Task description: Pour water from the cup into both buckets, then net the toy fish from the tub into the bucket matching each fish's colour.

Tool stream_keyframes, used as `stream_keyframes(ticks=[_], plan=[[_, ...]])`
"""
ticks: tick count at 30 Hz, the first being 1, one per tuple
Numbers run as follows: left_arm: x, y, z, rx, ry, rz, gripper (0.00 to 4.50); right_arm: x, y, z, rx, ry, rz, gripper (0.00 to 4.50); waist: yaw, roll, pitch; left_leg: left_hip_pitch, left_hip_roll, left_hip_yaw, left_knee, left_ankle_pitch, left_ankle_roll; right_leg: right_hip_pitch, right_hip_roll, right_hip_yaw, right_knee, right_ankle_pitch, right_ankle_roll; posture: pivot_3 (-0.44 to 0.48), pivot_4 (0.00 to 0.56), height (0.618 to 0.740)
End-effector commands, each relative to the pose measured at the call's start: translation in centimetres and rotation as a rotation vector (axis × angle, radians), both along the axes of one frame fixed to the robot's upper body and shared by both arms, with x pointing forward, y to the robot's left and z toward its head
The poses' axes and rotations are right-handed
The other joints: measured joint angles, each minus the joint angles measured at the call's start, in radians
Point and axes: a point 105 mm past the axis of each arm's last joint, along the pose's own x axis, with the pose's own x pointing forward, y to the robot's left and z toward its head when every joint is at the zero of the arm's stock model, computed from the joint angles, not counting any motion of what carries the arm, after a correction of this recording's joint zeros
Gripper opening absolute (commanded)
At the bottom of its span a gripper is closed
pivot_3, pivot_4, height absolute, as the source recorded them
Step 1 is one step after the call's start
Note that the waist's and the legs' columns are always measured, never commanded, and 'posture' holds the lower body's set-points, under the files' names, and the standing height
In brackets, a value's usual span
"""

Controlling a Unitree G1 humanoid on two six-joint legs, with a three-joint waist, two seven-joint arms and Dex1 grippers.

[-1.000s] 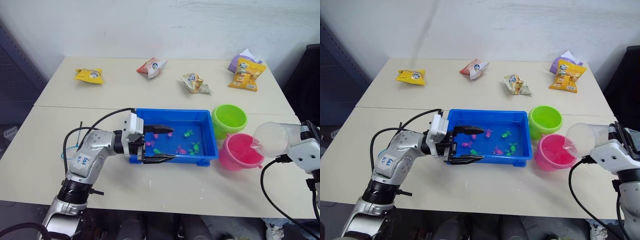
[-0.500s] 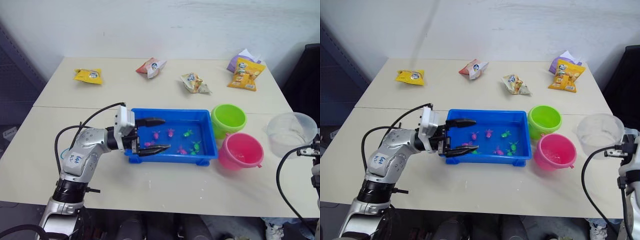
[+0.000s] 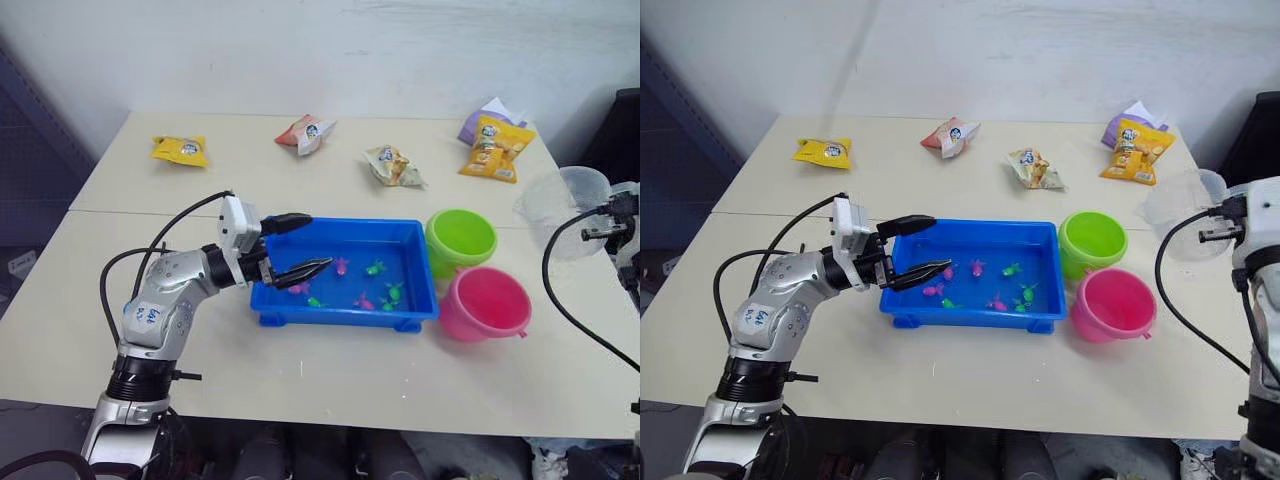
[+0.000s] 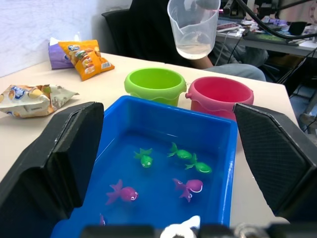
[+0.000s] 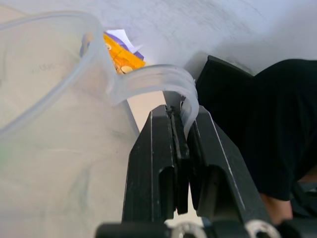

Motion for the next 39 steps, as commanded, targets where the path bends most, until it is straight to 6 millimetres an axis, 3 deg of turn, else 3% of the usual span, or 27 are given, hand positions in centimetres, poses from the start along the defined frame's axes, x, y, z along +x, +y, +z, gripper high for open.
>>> stream_keyframes(ticks=[1, 4, 14, 28, 39], plan=[[-0.2, -0.2, 0.9, 0.003, -0.070, 0.008, 4.50, 1.0, 0.9, 1.3, -0.164, -0.015, 0.035, 0.09, 0.000, 0.000, 0.000, 0.000, 0.000, 0.000, 0.000, 0.000, 0.000, 0.000, 0.000, 0.000, 0.000, 0.000, 0.000, 0.000, 0.150, 0.738], [0.0, -0.3, 0.9, 0.003, -0.078, 0.020, 4.50, 1.8, 1.7, 1.1, -0.302, 0.006, 0.076, 0.09, 0.000, 0.000, 0.000, 0.000, 0.000, 0.000, 0.000, 0.000, 0.000, 0.000, 0.000, 0.000, 0.000, 0.000, 0.000, 0.000, 0.150, 0.738], [-0.3, -0.6, 0.3, 0.037, -0.085, 0.014, 4.50, 2.5, 2.7, 0.9, -0.503, -0.042, 0.054, 0.09, -0.001, 0.000, 0.000, 0.000, 0.000, 0.000, 0.000, 0.001, -0.001, 0.000, 0.000, 0.000, 0.000, 0.000, 0.000, 0.000, 0.150, 0.738], [-0.4, -1.3, 0.2, 0.031, -0.072, -0.011, 4.50, 3.3, 4.9, 2.4, -0.815, -0.104, 0.113, 0.09, -0.001, 0.000, 0.000, 0.000, 0.000, 0.001, 0.001, 0.001, -0.002, 0.000, 0.000, 0.000, 0.000, 0.000, 0.000, 0.000, 0.150, 0.738], [-0.7, -1.5, -0.1, 0.043, -0.076, -0.018, 4.50, 3.9, 5.7, 2.6, -0.902, -0.104, 0.142, 0.09, -0.002, 0.000, 0.000, 0.000, 0.000, 0.001, 0.001, 0.001, -0.002, 0.000, 0.000, 0.000, 0.001, 0.000, 0.000, 0.000, 0.150, 0.738]])
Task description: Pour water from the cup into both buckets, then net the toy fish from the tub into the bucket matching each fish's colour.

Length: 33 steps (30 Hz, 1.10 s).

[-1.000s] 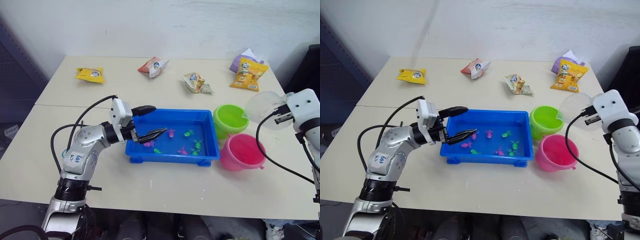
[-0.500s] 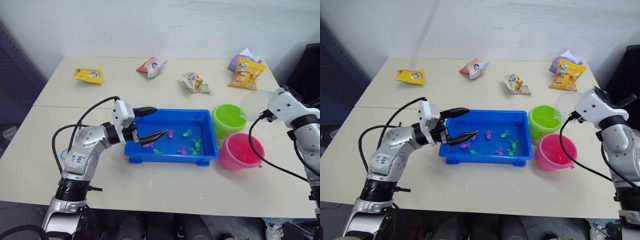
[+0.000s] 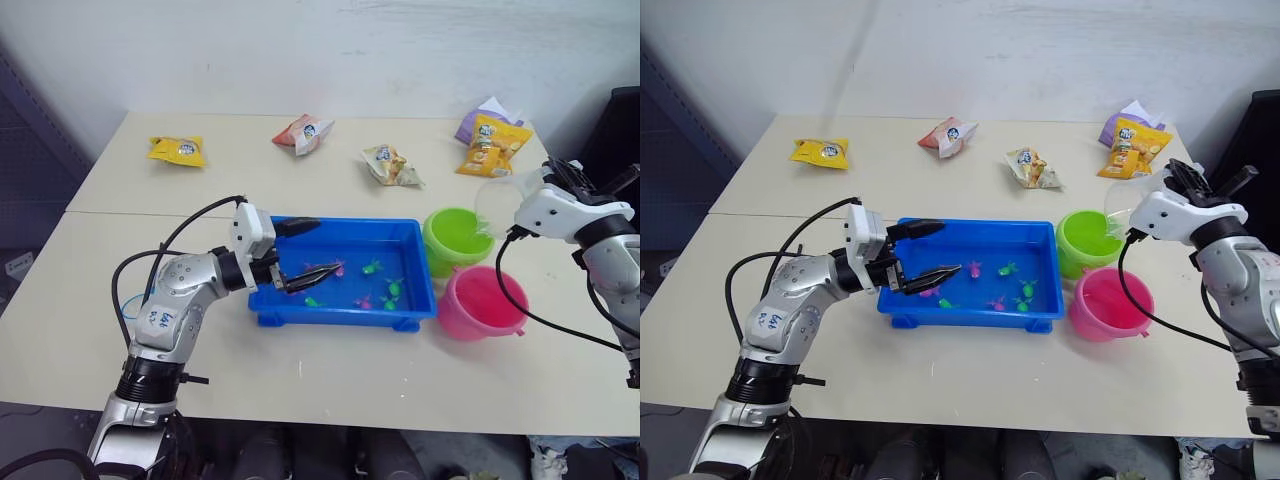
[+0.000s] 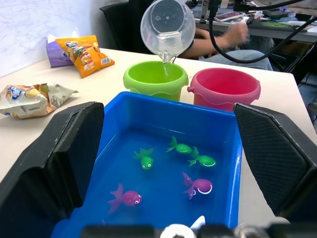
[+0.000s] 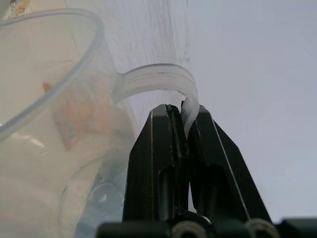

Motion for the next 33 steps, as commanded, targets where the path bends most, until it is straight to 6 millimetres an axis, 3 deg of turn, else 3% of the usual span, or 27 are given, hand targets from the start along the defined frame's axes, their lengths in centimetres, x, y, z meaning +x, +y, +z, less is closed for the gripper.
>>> stream_keyframes(ticks=[1, 11, 18, 25, 33], plan=[[-0.6, -0.2, 0.6, 0.004, -0.048, -0.013, 4.50, -0.2, 0.0, 2.1, -0.031, -0.070, 0.005, 0.09, 0.000, 0.000, 0.000, 0.000, 0.000, 0.000, 0.000, 0.000, 0.000, 0.000, 0.000, 0.000, 0.000, 0.000, 0.000, 0.000, 0.150, 0.738], [-0.9, -0.4, 0.8, -0.004, -0.065, -0.018, 4.50, -0.7, 0.8, 3.1, -0.104, -0.135, 0.053, 0.09, 0.000, 0.000, 0.000, 0.000, 0.000, 0.000, 0.000, 0.000, 0.000, 0.000, 0.000, 0.000, 0.000, 0.000, 0.000, 0.000, 0.150, 0.738], [-1.2, -0.2, 0.6, 0.005, -0.071, -0.023, 4.50, -0.8, 0.3, 3.0, -0.075, -0.149, 0.047, 0.09, 0.000, 0.000, 0.000, 0.000, 0.000, 0.000, 0.000, 0.000, 0.000, 0.000, 0.000, 0.000, 0.000, 0.000, 0.000, 0.000, 0.150, 0.738], [-1.1, 0.1, 0.7, 0.014, -0.085, -0.023, 4.50, -0.8, -0.9, 1.2, 0.249, -0.044, 0.052, 0.09, 0.001, 0.000, 0.000, 0.000, 0.000, 0.000, 0.000, 0.000, 0.000, 0.000, 0.000, 0.000, 0.000, 0.000, 0.000, 0.000, 0.150, 0.738], [-1.1, 0.4, 0.9, 0.015, -0.092, -0.057, 4.50, -2.8, -5.6, 1.1, 0.815, -0.092, -0.054, 0.09, 0.001, 0.000, 0.000, 0.000, 0.000, -0.001, 0.000, 0.000, 0.000, 0.000, 0.000, 0.000, 0.000, 0.000, 0.000, 0.000, 0.150, 0.738]])
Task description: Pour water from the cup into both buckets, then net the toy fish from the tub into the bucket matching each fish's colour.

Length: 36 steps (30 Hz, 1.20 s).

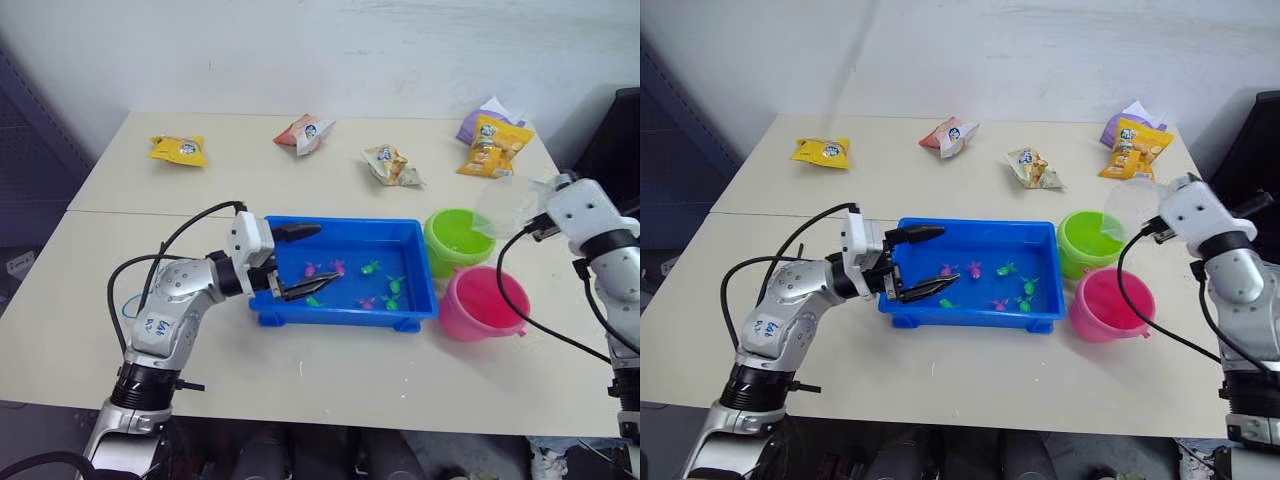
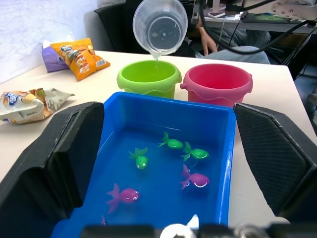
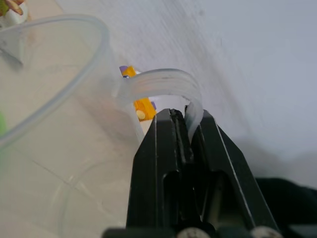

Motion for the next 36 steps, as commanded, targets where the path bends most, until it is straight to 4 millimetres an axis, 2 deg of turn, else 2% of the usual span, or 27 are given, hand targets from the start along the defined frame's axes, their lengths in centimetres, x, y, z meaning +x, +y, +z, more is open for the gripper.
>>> stream_keyframes(ticks=[1, 4, 6, 9, 12, 16, 23, 30, 33, 36], plan=[[-0.5, -0.1, 1.2, -0.013, -0.043, -0.050, 4.50, -1.9, -2.4, 1.9, 0.309, -0.099, -0.027, 0.09, 0.000, 0.000, 0.000, 0.000, 0.000, 0.000, 0.000, 0.000, 0.000, 0.000, 0.000, 0.000, 0.000, 0.000, 0.000, 0.000, 0.150, 0.738], [-1.1, -0.2, 1.5, -0.022, -0.025, -0.102, 4.50, -2.9, -3.7, 1.8, 0.481, -0.114, -0.036, 0.09, 0.001, 0.000, 0.000, 0.000, 0.000, -0.001, 0.000, 0.000, 0.000, 0.000, 0.000, 0.000, 0.000, 0.000, 0.000, 0.000, 0.150, 0.738], [-1.6, -0.4, 1.9, -0.025, -0.017, -0.148, 4.50, -4.0, -4.9, 0.8, 0.636, -0.101, -0.035, 0.09, 0.001, 0.000, 0.000, 0.000, 0.000, -0.001, 0.000, 0.000, 0.000, 0.000, 0.000, 0.000, 0.000, 0.000, 0.000, 0.000, 0.150, 0.738], [-2.4, -0.8, 2.2, -0.014, -0.010, -0.212, 4.50, -5.0, -4.8, -1.3, 0.863, -0.066, 0.072, 0.09, 0.002, 0.000, 0.000, 0.000, 0.000, -0.001, -0.001, -0.001, 0.001, 0.000, 0.000, -0.001, -0.001, 0.000, 0.000, 0.000, 0.150, 0.738], [-3.8, -1.2, 2.3, 0.013, 0.017, -0.300, 4.50, -6.1, -6.1, -4.8, 1.040, -0.078, 0.032, 0.09, 0.001, 0.000, 0.000, 0.000, 0.000, -0.001, -0.001, -0.001, 0.002, 0.001, 0.000, 0.000, -0.001, 0.000, 0.000, 0.000, 0.150, 0.738], [-5.1, -1.1, 2.1, 0.053, 0.068, -0.381, 4.50, -6.8, -5.8, -8.5, 1.017, -0.037, 0.001, 0.09, -0.002, 0.001, 0.000, 0.000, 0.000, 0.000, -0.001, -0.001, 0.002, 0.001, 0.000, 0.000, 0.000, 0.000, 0.000, 0.000, 0.150, 0.738], [-4.9, -1.1, 2.3, 0.060, 0.056, -0.359, 4.50, -6.8, -6.1, -13.1, 1.066, -0.075, -0.109, 0.09, -0.003, 0.001, 0.000, 0.002, 0.000, 0.001, -0.001, -0.001, 0.001, 0.000, 0.000, 0.002, 0.001, 0.000, 0.000, 0.000, 0.150, 0.738], [-4.7, -0.8, 2.2, 0.073, 0.060, -0.338, 4.50, -6.4, -6.3, -15.1, 1.069, -0.078, -0.133, 0.09, -0.003, 0.001, 0.000, 0.002, 0.000, 0.001, -0.001, -0.001, 0.001, 0.000, 0.000, 0.002, 0.000, 0.000, 0.000, 0.000, 0.150, 0.738], [-4.5, -0.5, 2.3, 0.081, 0.058, -0.329, 4.50, -6.3, -5.1, -15.1, 1.044, -0.072, -0.072, 0.09, -0.002, 0.001, 0.000, 0.002, 0.000, 0.001, -0.002, -0.001, 0.001, 0.000, 0.000, 0.002, 0.000, 0.000, 0.000, 0.000, 0.150, 0.738], [-4.5, -0.3, 2.2, 0.089, 0.062, -0.323, 4.50, -7.1, -4.9, -15.3, 1.017, -0.069, -0.083, 1.03, -0.002, 0.001, 0.000, 0.001, 0.000, 0.000, -0.002, -0.001, 0.001, 0.000, 0.000, 0.002, 0.000, 0.000, 0.000, 0.000, 0.150, 0.738]])
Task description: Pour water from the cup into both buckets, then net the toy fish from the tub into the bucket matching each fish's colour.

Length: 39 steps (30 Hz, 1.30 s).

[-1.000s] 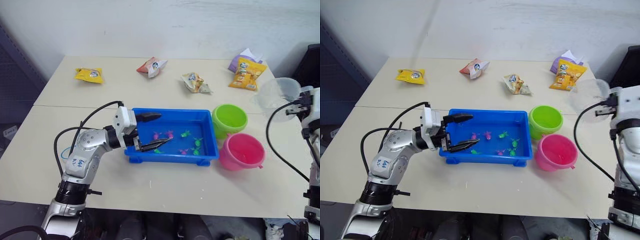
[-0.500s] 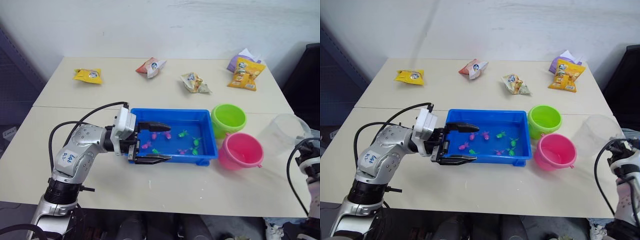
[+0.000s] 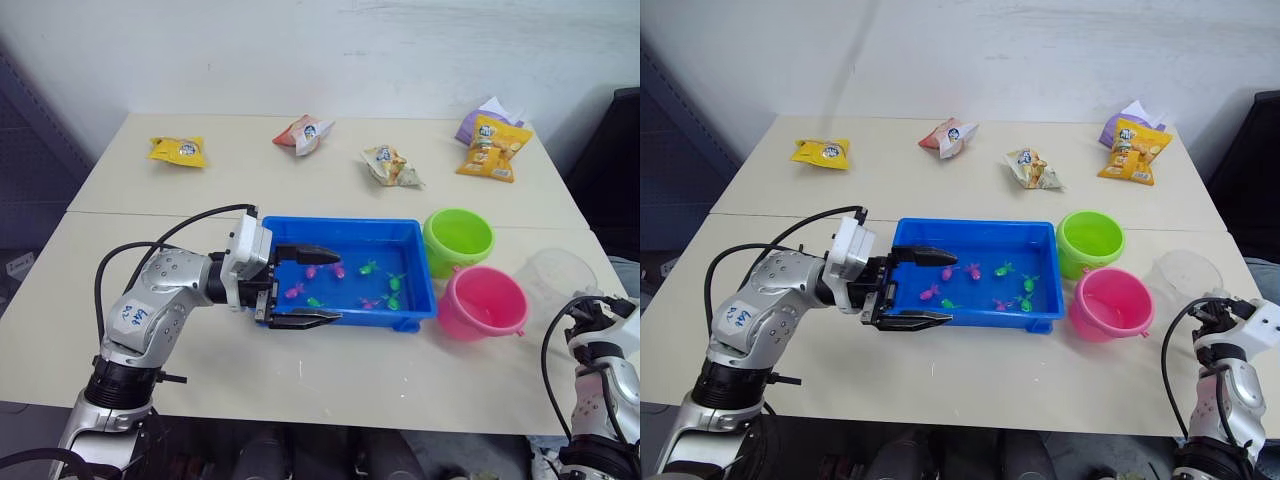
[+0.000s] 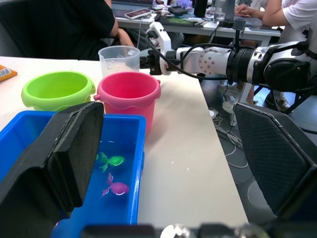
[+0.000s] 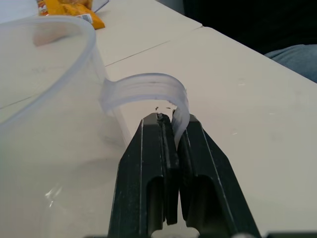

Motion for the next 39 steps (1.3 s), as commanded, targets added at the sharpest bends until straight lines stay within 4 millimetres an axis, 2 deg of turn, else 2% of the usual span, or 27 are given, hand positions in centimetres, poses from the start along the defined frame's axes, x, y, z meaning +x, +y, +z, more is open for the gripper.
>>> stream_keyframes(ticks=[1, 5, 7, 8, 12, 15, 18, 20, 23, 24, 25, 26, 29, 32, 34, 37, 39], plan=[[-0.3, 0.3, 0.5, 0.020, -0.047, -0.003, 4.50, -1.3, 0.1, 1.0, -0.065, -0.023, -0.006, 1.44, 0.000, 0.000, 0.000, 0.000, 0.000, 0.000, 0.000, 0.000, 0.000, 0.000, 0.000, 0.000, 0.000, 0.000, 0.000, 0.000, 0.150, 0.738], [-0.3, 0.8, 0.1, 0.068, -0.075, 0.002, 4.50, -3.5, 0.2, 1.6, -0.081, -0.015, -0.031, 3.32, 0.001, 0.001, 0.000, 0.000, 0.000, 0.000, -0.001, 0.000, 0.000, 0.000, 0.000, 0.000, 0.000, 0.000, 0.000, 0.000, 0.150, 0.738], [0.0, 1.5, 0.1, 0.066, -0.067, 0.044, 4.50, -5.7, 0.7, 1.4, -0.096, 0.028, -0.011, 4.26, 0.001, 0.001, 0.000, 0.000, 0.000, 0.000, -0.001, 0.000, 0.000, 0.000, -0.001, 0.000, 0.000, 0.000, 0.000, 0.000, 0.150, 0.738], [0.1, 1.9, -0.1, 0.069, -0.062, 0.059, 4.50, -6.7, 0.7, 1.3, -0.092, 0.045, -0.010, 4.40, 0.001, 0.001, 0.000, 0.000, 0.000, 0.000, -0.001, 0.000, 0.000, 0.000, -0.001, 0.000, -0.001, 0.000, 0.000, 0.000, 0.150, 0.738], [0.2, 3.8, -1.0, 0.105, -0.035, 0.122, 4.50, -9.8, 1.0, 1.7, -0.128, 0.103, 0.026, 4.40, 0.001, 0.001, 0.000, 0.001, 0.001, -0.001, -0.005, -0.001, -0.001, 0.000, -0.001, 0.000, -0.002, -0.001, -0.001, 0.000, 0.150, 0.738], [0.7, 5.9, -1.3, 0.108, -0.006, 0.218, 4.50, -10.6, 2.1, 3.9, -0.203, 0.084, 0.137, 4.40, -0.005, 0.002, 0.000, 0.001, 0.001, 0.000, -0.005, -0.003, 0.000, 0.000, -0.002, 0.001, -0.002, -0.001, -0.001, 0.000, 0.150, 0.738], [0.7, 9.4, -2.3, 0.113, 0.048, 0.333, 4.50, -10.4, 5.0, 7.7, -0.334, -0.040, 0.360, 4.40, -0.015, 0.002, 0.000, 0.003, 0.001, 0.000, -0.005, -0.005, 0.004, 0.000, -0.001, 0.002, -0.001, 0.000, -0.001, 0.000, 0.150, 0.738], [0.5, 11.8, -3.1, 0.135, 0.048, 0.429, 4.50, -10.0, 6.3, 8.6, -0.380, -0.040, 0.470, 4.40, -0.023, 0.001, 0.001, 0.003, 0.002, 0.000, -0.007, -0.005, 0.004, 0.000, -0.001, 0.001, -0.001, 0.000, -0.001, 0.000, 0.150, 0.738], [0.0, 15.6, -3.4, 0.139, -0.036, 0.605, 4.50, -9.8, 10.7, 10.4, -0.510, -0.087, 0.789, 4.40, -0.015, 0.000, 0.001, 0.003, 0.002, -0.001, -0.010, -0.004, 0.003, -0.001, -0.001, 0.000, -0.003, -0.001, -0.002, 0.000, 0.150, 0.738], [-0.4, 17.5, -3.8, 0.153, -0.062, 0.690, 4.50, -9.7, 12.1, 11.4, -0.571, -0.137, 0.894, 4.40, -0.009, -0.001, 0.001, 0.003, 0.002, -0.001, -0.011, -0.004, 0.003, -0.002, -0.001, -0.001, -0.003, -0.001, -0.002, 0.000, 0.150, 0.738], [-0.8, 18.7, -4.0, 0.166, -0.079, 0.746, 4.50, -9.6, 12.9, 11.9, -0.612, -0.168, 0.956, 4.40, -0.008, -0.002, 0.002, 0.003, 0.002, -0.001, -0.012, -0.004, 0.003, -0.002, -0.001, -0.001, -0.004, -0.001, -0.002, 0.000, 0.150, 0.738], [-1.2, 20.3, -4.4, 0.179, -0.082, 0.826, 4.50, -9.2, 13.7, 12.1, -0.637, -0.175, 1.015, 4.40, -0.006, -0.003, 0.002, 0.003, 0.002, -0.001, -0.012, -0.004, 0.003, -0.002, -0.001, -0.001, -0.005, -0.001, -0.002, 0.000, 0.150, 0.738], [-2.7, 25.2, -7.0, 0.217, 0.112, 1.124, 4.50, -7.8, 16.1, 12.0, -0.689, -0.222, 1.150, 4.40, -0.001, -0.008, 0.002, 0.003, 0.002, -0.001, -0.012, -0.005, 0.004, -0.001, -0.002, -0.002, -0.006, -0.001, -0.003, 0.000, 0.150, 0.738], [-4.5, 28.8, -8.4, 0.245, 0.142, 1.353, 4.50, -7.3, 18.3, 11.3, -0.678, -0.269, 1.283, 4.40, 0.004, -0.010, 0.002, 0.002, 0.002, -0.003, -0.013, -0.005, 0.004, -0.001, -0.003, -0.003, -0.008, -0.001, -0.003, 0.000, 0.150, 0.738], [-6.7, 31.3, -9.5, 0.229, 0.223, 1.536, 4.50, -7.2, 20.0, 11.1, -0.689, -0.335, 1.377, 4.40, 0.010, -0.011, 0.002, 0.001, 0.001, -0.004, -0.014, -0.005, 0.005, -0.001, -0.005, -0.005, -0.009, -0.001, -0.003, 0.000, 0.150, 0.738], [-9.3, 32.6, -10.0, 0.236, 0.283, 1.656, 4.50, -6.4, 21.8, 11.3, -0.650, -0.404, 1.434, 4.40, 0.003, -0.017, 0.003, 0.000, 0.000, -0.004, -0.014, -0.006, 0.006, -0.001, -0.006, -0.005, -0.011, -0.001, -0.003, 0.000, 0.150, 0.738], [-10.3, 33.3, -9.8, 0.239, 0.293, 1.718, 4.50, -6.5, 22.7, 11.0, -0.643, -0.415, 1.496, 4.40, 0.003, -0.018, 0.004, 0.000, -0.001, -0.004, -0.014, -0.006, 0.006, -0.001, -0.007, -0.006, -0.011, -0.001, -0.003, 0.000, 0.150, 0.738]])
